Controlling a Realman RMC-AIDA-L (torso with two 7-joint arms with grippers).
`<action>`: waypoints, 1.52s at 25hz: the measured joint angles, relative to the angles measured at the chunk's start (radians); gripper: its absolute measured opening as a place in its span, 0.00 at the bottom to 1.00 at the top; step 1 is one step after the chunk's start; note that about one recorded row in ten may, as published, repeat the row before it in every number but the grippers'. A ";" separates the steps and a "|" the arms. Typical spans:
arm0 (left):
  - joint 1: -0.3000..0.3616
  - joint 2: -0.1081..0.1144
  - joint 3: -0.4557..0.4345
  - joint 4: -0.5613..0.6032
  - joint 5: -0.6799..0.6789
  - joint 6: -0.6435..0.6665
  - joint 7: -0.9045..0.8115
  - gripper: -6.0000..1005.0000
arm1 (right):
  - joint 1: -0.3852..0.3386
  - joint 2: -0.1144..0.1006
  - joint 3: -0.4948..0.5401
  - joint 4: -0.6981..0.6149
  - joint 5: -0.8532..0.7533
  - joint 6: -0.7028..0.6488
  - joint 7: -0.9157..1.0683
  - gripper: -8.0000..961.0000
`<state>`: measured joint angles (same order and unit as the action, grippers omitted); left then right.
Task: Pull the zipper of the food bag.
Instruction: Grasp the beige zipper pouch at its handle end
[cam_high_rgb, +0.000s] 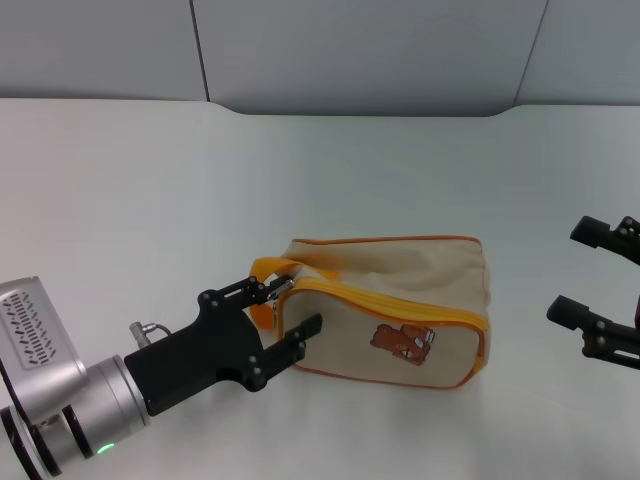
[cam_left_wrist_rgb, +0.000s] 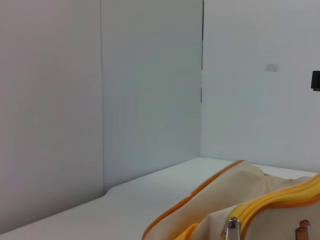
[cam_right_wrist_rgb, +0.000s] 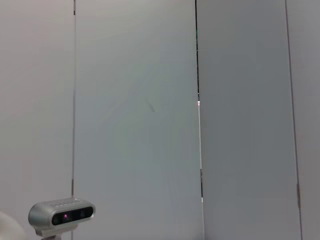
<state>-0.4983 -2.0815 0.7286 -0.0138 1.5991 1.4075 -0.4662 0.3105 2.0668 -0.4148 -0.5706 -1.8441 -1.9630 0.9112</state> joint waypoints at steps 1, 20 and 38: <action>0.000 0.000 -0.005 -0.001 0.000 0.000 0.005 0.72 | 0.003 0.001 0.000 0.000 0.000 0.000 0.000 0.88; 0.000 0.000 -0.038 0.024 0.002 0.035 0.068 0.18 | 0.007 0.006 0.016 0.000 0.002 0.004 -0.011 0.88; -0.085 0.000 0.076 0.351 0.008 0.205 0.033 0.11 | 0.075 0.025 0.043 0.770 0.289 0.209 -1.226 0.88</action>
<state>-0.5832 -2.0814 0.8048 0.3371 1.6072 1.6122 -0.4329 0.3851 2.0922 -0.3722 0.1996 -1.5555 -1.7539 -0.3146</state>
